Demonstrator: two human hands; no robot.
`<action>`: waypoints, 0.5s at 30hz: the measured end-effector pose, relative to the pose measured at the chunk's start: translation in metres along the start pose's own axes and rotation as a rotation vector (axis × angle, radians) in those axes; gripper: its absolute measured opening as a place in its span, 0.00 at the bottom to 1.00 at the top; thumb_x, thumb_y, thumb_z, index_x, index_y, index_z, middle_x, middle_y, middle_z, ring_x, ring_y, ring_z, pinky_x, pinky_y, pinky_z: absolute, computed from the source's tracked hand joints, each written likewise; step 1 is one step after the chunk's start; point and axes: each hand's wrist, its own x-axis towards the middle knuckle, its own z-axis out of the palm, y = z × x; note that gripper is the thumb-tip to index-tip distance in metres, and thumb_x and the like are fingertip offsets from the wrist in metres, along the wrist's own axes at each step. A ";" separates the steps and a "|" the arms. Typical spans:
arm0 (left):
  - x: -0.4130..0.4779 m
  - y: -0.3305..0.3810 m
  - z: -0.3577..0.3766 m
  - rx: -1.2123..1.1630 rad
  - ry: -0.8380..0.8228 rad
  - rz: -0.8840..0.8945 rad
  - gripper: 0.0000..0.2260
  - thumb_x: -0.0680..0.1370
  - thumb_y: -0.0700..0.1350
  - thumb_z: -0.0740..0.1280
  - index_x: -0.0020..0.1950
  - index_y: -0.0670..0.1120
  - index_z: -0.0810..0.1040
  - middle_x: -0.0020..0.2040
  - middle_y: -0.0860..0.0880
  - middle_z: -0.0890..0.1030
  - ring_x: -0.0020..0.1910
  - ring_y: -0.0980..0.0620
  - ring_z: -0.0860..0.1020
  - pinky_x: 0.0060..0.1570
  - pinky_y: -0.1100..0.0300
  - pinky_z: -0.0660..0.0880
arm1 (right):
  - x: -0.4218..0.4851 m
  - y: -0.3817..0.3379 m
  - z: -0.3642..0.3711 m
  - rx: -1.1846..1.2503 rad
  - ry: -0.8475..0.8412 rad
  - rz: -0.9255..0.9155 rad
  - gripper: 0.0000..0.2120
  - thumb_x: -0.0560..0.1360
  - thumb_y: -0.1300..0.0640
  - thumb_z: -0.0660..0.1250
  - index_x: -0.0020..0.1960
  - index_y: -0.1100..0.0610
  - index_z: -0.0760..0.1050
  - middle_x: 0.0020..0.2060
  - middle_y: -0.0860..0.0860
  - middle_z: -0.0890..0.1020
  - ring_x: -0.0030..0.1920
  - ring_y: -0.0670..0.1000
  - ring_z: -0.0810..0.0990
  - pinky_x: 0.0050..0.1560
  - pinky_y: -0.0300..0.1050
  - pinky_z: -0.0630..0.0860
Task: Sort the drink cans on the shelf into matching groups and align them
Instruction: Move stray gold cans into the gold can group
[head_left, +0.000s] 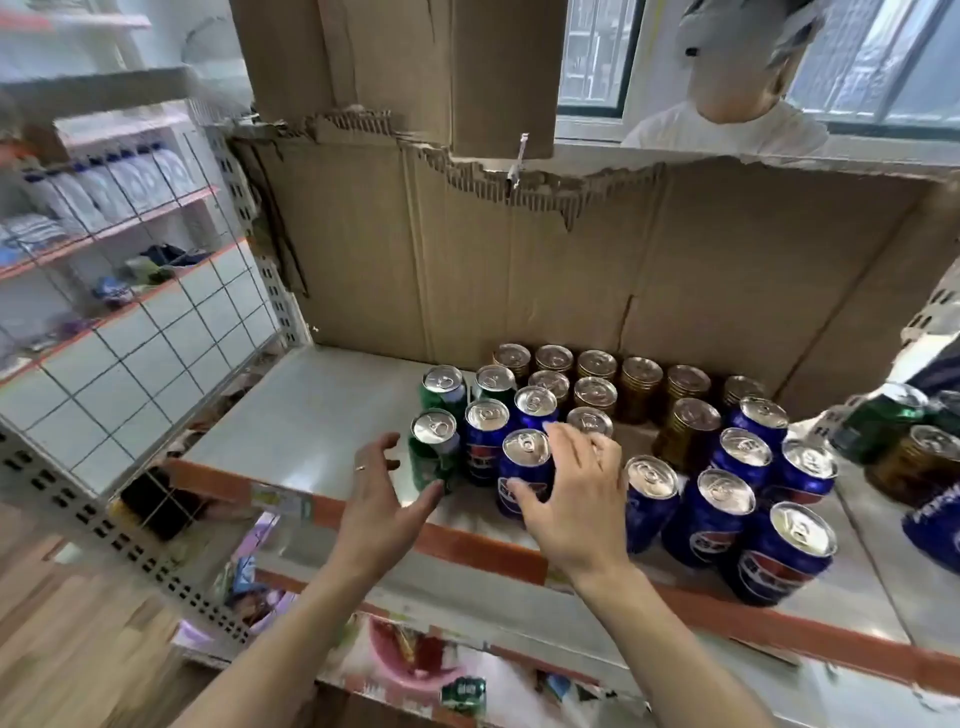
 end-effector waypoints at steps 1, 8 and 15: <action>0.006 -0.002 0.000 0.005 -0.019 0.011 0.33 0.73 0.51 0.75 0.71 0.51 0.60 0.68 0.52 0.67 0.61 0.53 0.72 0.59 0.48 0.75 | 0.004 -0.003 0.004 -0.062 -0.054 0.045 0.35 0.70 0.41 0.73 0.72 0.54 0.69 0.71 0.50 0.71 0.70 0.55 0.60 0.67 0.60 0.66; 0.034 -0.004 0.000 0.021 -0.218 0.027 0.36 0.74 0.49 0.74 0.75 0.51 0.57 0.73 0.50 0.69 0.70 0.51 0.70 0.66 0.54 0.67 | 0.018 -0.014 0.021 -0.272 -0.197 0.200 0.37 0.71 0.35 0.69 0.72 0.52 0.62 0.76 0.47 0.60 0.75 0.55 0.51 0.69 0.63 0.54; 0.048 -0.010 0.001 -0.119 -0.278 0.020 0.36 0.71 0.45 0.78 0.74 0.47 0.63 0.66 0.49 0.75 0.60 0.57 0.71 0.58 0.65 0.65 | 0.012 -0.024 0.030 -0.361 -0.147 0.195 0.38 0.72 0.36 0.68 0.73 0.54 0.60 0.73 0.49 0.63 0.75 0.54 0.52 0.72 0.62 0.51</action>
